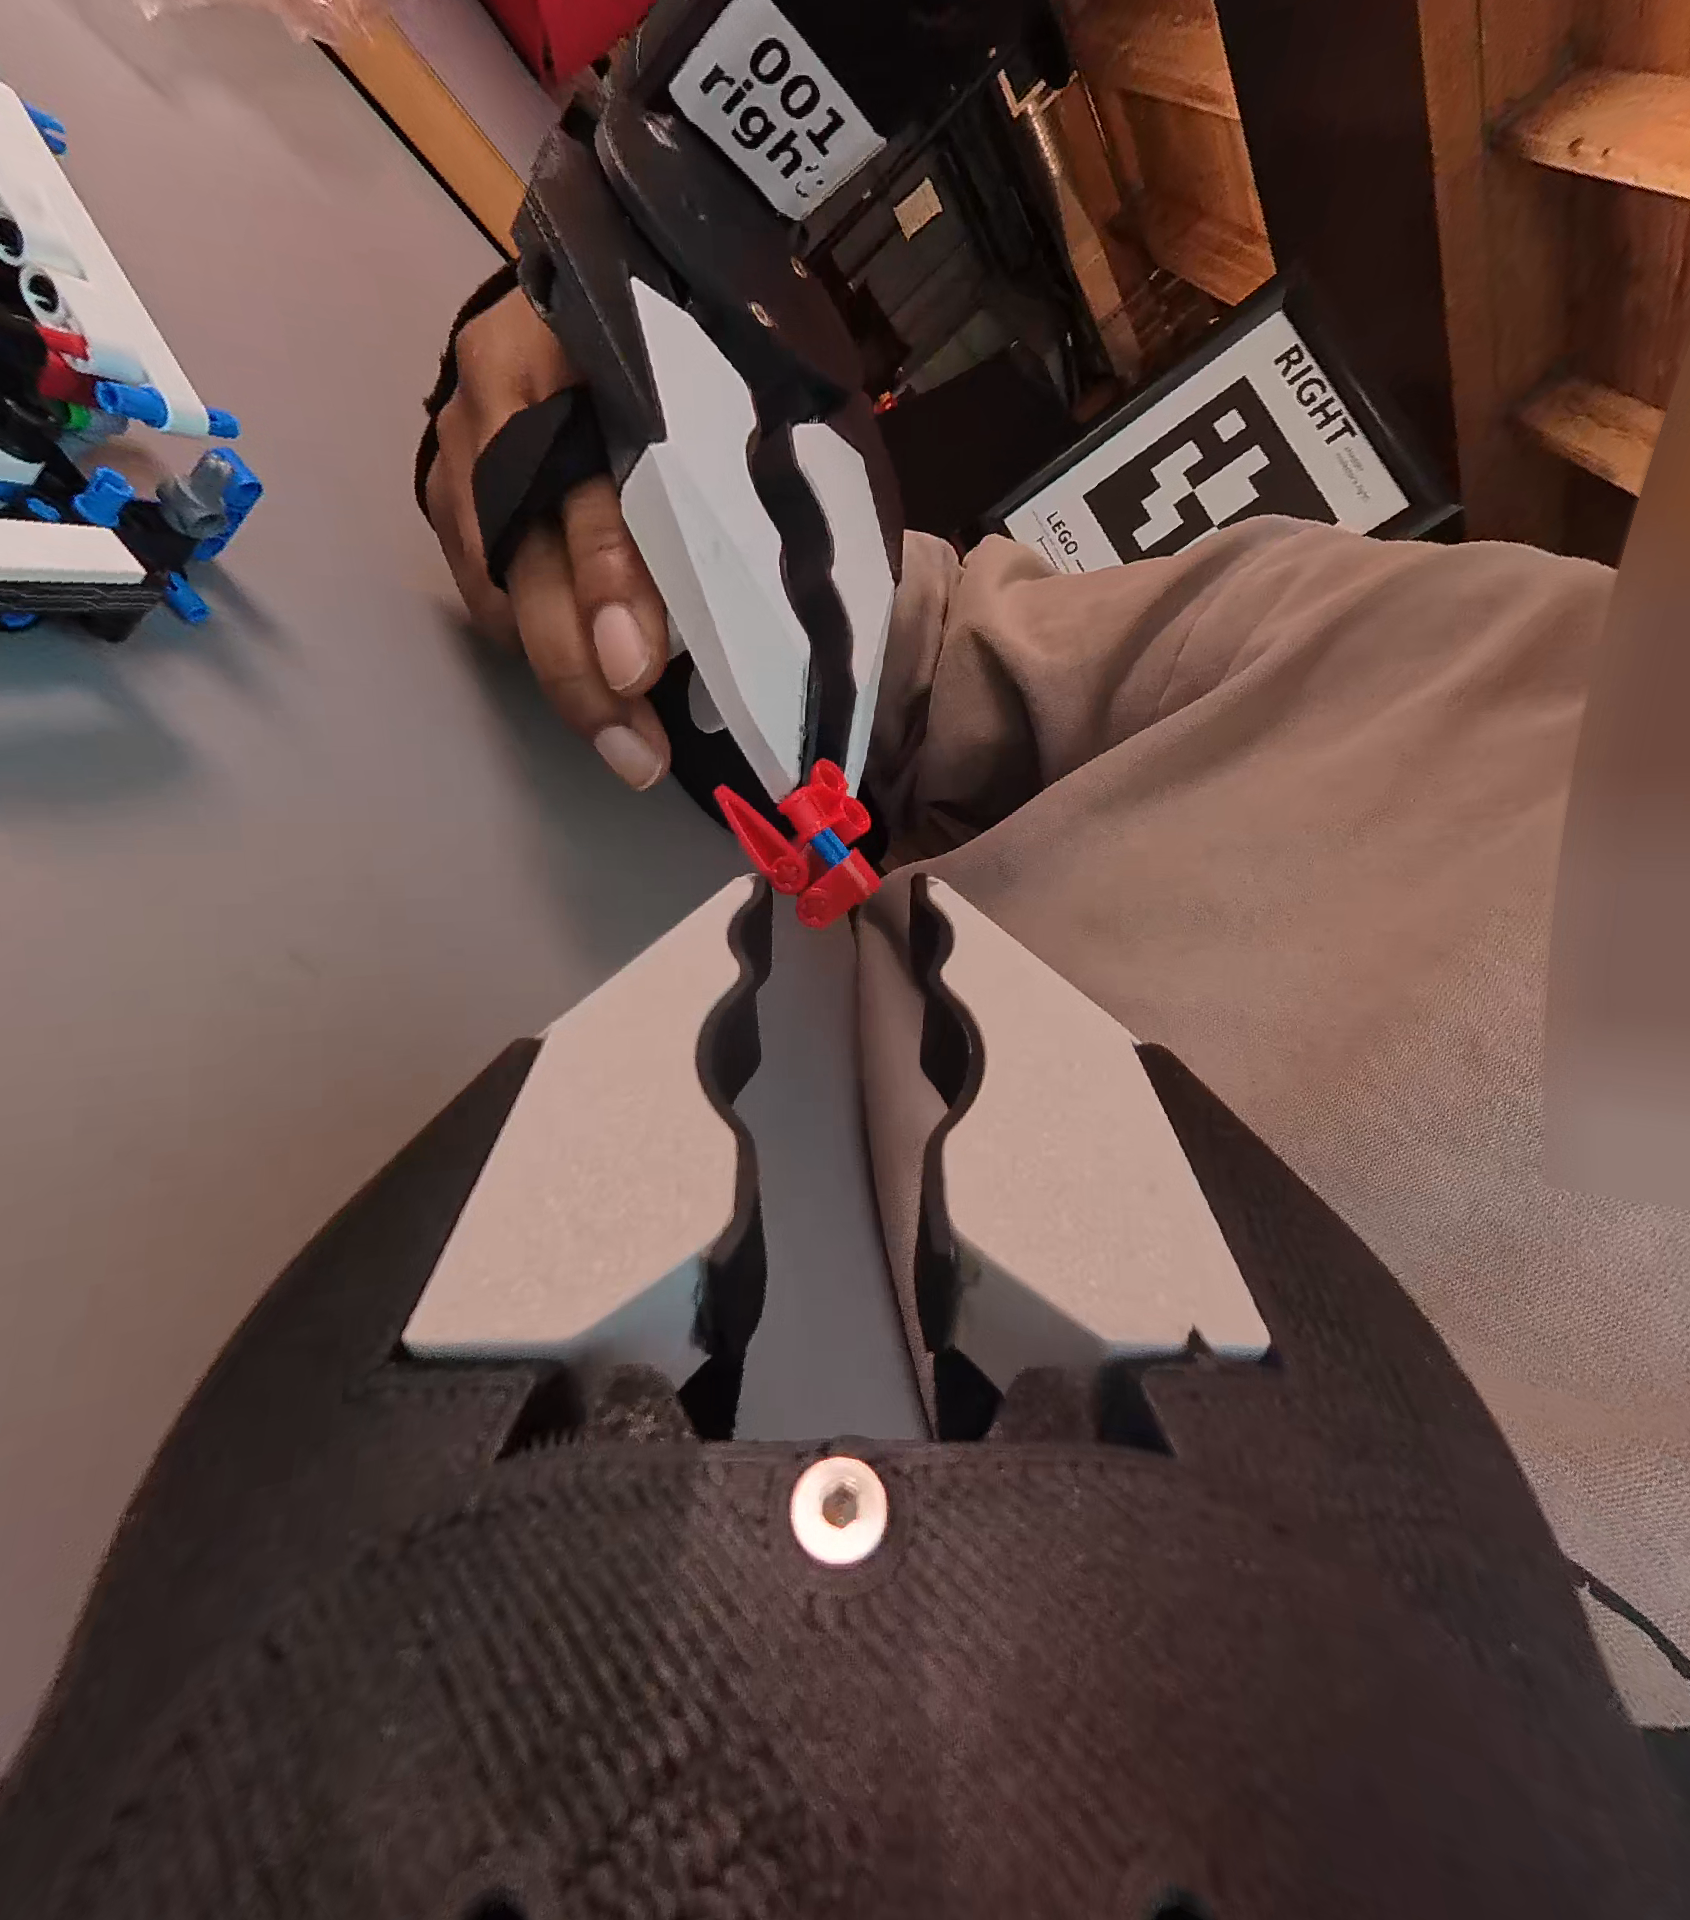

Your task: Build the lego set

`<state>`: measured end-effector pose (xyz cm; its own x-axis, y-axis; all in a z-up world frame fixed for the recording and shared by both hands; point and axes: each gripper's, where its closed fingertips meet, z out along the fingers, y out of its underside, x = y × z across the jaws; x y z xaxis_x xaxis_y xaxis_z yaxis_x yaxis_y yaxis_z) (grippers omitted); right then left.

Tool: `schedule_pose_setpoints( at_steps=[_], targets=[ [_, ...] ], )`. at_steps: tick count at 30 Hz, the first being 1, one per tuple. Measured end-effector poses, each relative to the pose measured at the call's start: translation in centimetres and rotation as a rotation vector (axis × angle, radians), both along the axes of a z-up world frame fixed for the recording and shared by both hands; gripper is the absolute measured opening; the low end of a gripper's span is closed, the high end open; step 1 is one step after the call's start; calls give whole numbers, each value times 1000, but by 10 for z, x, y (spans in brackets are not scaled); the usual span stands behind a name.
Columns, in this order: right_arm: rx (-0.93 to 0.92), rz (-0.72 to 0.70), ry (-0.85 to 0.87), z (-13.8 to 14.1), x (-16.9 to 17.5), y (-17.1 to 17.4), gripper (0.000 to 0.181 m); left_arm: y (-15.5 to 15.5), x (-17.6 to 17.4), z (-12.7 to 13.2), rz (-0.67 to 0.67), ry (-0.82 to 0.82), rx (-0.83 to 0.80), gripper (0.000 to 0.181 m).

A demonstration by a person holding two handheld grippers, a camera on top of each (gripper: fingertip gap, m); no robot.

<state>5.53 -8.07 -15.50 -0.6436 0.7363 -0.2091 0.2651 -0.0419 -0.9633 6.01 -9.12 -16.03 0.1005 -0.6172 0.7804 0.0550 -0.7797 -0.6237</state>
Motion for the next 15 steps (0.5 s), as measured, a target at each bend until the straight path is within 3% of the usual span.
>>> schedule_pose_setpoints(
  at_steps=[15],
  targets=[
    [48,120,9,5,10,-27,4,-23,9,8,-188,-132,-122,15]
  ],
)
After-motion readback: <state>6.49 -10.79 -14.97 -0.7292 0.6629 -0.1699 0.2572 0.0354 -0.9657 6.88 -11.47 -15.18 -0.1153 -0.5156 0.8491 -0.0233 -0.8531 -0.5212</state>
